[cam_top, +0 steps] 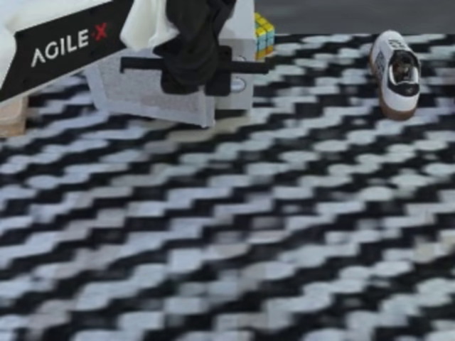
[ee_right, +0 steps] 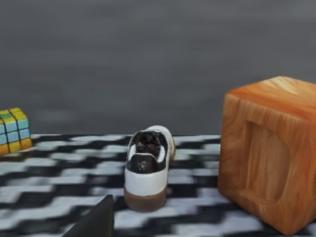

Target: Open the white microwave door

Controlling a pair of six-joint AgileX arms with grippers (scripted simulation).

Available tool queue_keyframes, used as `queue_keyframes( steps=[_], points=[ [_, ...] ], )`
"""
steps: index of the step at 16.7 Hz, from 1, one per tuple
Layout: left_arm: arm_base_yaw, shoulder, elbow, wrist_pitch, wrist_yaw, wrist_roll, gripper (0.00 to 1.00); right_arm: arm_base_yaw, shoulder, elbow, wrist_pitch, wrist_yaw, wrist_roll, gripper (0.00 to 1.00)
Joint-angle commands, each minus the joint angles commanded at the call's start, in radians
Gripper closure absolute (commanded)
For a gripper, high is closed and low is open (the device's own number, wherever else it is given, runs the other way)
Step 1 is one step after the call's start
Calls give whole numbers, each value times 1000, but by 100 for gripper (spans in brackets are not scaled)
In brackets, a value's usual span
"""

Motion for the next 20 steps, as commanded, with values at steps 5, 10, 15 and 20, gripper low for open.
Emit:
queue_keyframes(
  steps=[5,10,15,20],
  points=[
    [-1,-22,-35,18,15,25,100,0,0,0,0,0,0,0],
    [15,-90,-134,65,55,106,100,0,0,0,0,0,0,0],
    [16,-92,-137,67,56,108,100,0,0,0,0,0,0,0],
    [16,-92,-137,67,56,108,100,0,0,0,0,0,0,0]
  ],
)
